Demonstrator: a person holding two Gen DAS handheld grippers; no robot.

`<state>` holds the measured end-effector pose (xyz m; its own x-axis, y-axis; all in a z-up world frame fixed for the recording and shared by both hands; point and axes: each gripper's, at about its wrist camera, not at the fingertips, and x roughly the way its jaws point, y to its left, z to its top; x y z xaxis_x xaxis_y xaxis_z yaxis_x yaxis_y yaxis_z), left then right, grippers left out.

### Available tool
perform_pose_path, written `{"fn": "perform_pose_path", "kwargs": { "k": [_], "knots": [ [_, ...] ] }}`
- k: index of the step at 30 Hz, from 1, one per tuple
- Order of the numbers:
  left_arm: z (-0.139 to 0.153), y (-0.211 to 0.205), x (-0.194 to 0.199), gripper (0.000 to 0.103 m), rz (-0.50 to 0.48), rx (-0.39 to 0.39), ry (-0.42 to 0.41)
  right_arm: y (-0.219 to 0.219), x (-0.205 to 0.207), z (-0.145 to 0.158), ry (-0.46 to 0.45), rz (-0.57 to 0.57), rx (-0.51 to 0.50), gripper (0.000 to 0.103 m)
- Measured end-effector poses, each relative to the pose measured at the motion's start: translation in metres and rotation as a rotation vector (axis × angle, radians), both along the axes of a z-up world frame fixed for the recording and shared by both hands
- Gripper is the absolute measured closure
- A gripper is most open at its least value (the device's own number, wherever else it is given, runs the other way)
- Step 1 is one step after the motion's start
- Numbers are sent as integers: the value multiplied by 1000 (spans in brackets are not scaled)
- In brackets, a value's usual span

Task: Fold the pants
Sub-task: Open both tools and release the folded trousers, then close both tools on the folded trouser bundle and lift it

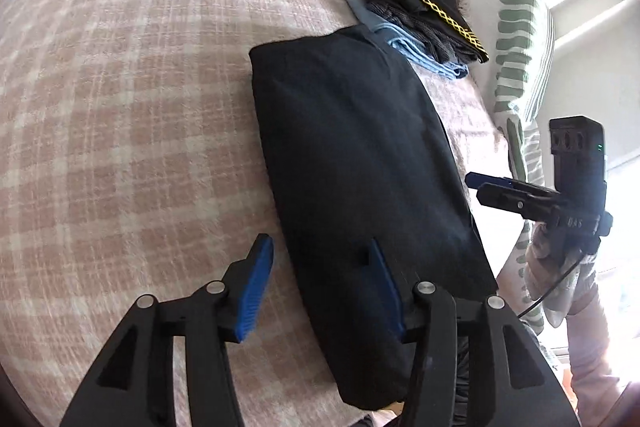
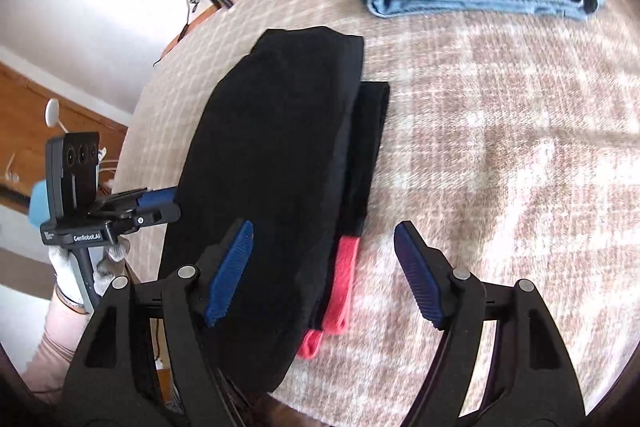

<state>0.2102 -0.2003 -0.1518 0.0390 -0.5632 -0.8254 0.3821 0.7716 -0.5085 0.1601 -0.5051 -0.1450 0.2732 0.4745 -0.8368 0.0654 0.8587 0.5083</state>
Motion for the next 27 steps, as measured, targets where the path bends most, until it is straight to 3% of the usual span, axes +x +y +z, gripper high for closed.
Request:
{"fn": "perform_pose_path", "kwargs": {
  "k": [10,18,22,24,27],
  "knots": [
    [-12,-9,18,56,4,-60,44,-4,13,-18,-5,-1,107,24],
    [-21,-12,23,56,3,-96,44,0,19,-24,-71,44,210,20],
    [-22,-15,24,56,7,-113,29,13,20,-22,-97,92,202,20],
    [-23,-17,25,56,13,-130,25,14,19,-22,-101,101,209,23],
    [-23,-19,25,56,20,-148,14,14,20,-24,-91,96,205,40]
  ]
}}
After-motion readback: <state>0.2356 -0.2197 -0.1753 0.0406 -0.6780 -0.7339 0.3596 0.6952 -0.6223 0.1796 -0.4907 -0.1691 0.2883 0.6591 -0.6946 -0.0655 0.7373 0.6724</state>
